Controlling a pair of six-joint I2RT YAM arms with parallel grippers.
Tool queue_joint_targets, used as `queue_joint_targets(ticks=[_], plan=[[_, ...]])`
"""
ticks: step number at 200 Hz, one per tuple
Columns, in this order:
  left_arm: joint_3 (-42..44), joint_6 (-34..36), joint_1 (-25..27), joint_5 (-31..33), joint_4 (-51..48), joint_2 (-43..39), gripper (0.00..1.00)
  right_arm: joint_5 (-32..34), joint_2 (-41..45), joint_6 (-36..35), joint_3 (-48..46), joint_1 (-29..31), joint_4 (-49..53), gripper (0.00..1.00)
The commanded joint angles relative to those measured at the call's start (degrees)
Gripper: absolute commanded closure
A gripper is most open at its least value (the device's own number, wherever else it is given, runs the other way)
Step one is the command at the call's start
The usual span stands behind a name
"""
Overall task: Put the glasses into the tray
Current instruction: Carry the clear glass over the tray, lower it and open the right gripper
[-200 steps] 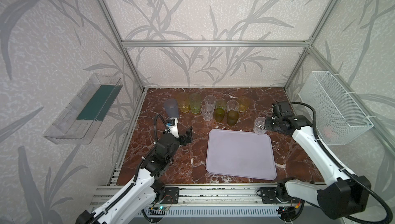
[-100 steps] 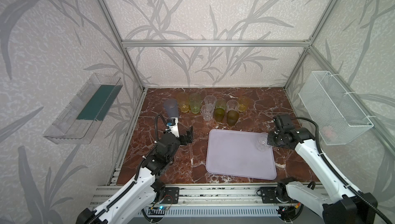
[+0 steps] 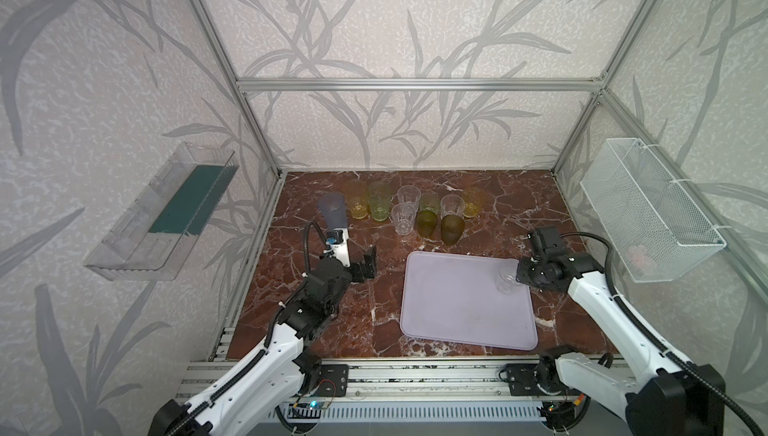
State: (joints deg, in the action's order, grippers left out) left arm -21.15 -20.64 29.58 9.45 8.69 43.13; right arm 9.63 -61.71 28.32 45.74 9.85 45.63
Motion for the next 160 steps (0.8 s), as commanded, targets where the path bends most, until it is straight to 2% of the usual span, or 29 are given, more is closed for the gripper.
queue_joint_targets(ticks=[1, 69, 81, 99, 107, 118, 140, 160], plan=[[0.5, -0.1, 0.1, 0.0, 1.3, -0.2, 0.01, 1.2, -0.6, 1.7, -0.5, -1.1, -4.7, 1.00], [0.3, 0.0, 0.1, -0.1, 1.4, 0.1, 0.01, 2.1, -3.1, 1.0, 0.1, -2.7, -5.7, 1.00], [0.2, 0.0, 0.1, -0.4, 1.3, 0.1, 0.01, 1.9, -3.2, 1.4, -0.1, -3.0, -5.7, 0.88], [0.0, 0.2, 0.1, -0.7, 1.4, 0.4, 0.01, 1.1, -2.7, 1.7, -0.6, -3.4, -5.9, 0.47], [-0.1, 0.3, 0.2, -0.5, 1.3, 0.5, 0.01, 0.8, -2.1, 1.7, -0.8, -3.4, -6.1, 0.36], [-0.6, -0.2, 0.2, 0.1, 0.6, 0.5, 0.01, 0.4, -1.0, 1.5, -1.2, -3.4, -6.4, 0.25], [-2.3, -1.6, 0.2, 0.8, -2.8, 0.6, 0.01, -0.8, 1.4, 0.3, -1.7, -3.4, -7.0, 0.15], [-5.5, -4.6, 0.1, 2.0, -10.1, 1.7, 0.01, -2.6, 3.7, -1.7, -1.7, -3.4, -6.8, 0.10]])
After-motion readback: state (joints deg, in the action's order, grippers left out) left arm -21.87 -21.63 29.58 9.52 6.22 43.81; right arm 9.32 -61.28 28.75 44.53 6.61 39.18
